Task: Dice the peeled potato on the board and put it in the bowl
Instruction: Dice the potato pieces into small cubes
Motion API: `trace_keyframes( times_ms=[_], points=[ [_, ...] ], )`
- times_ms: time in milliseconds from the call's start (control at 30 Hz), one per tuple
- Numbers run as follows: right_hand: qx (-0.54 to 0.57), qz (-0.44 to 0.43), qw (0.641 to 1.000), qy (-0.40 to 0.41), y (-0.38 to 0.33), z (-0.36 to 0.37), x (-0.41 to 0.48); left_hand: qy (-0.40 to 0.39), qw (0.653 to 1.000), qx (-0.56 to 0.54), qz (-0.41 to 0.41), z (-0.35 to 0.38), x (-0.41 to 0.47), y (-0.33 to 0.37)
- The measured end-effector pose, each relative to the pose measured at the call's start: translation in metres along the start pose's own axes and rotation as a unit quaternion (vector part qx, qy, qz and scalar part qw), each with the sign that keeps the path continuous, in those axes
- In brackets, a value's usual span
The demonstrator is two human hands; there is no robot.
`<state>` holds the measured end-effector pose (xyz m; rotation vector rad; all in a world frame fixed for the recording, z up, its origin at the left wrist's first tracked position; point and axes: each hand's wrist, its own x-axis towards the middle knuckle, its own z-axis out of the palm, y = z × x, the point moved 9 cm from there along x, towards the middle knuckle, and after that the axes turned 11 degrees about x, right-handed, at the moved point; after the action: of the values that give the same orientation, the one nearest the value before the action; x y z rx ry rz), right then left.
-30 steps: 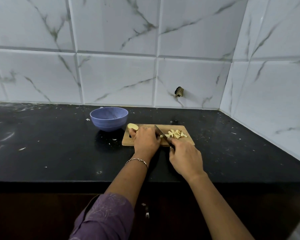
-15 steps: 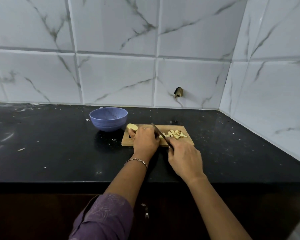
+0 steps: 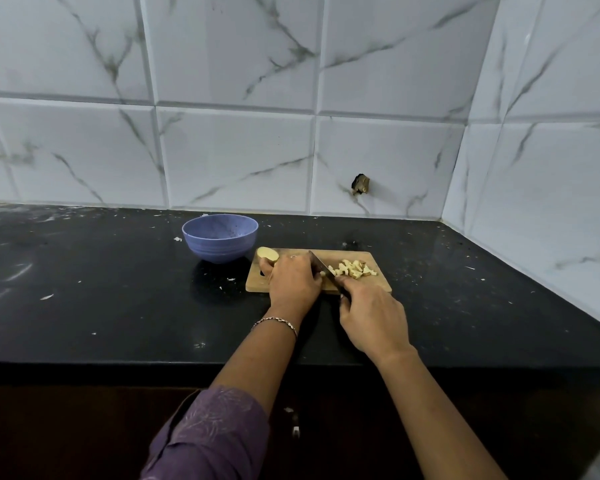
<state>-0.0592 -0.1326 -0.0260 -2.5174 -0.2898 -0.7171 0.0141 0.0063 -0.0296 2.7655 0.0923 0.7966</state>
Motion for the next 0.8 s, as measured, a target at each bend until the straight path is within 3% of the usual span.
trace_keyframes(
  times_ms=[800],
  points=[
    [-0.053, -0.016, 0.998, 0.029, -0.0053, -0.0030, -0.0018, -0.011, 1.000, 0.007, -0.006, -0.0016, -0.0011, 0.0003]
  ],
)
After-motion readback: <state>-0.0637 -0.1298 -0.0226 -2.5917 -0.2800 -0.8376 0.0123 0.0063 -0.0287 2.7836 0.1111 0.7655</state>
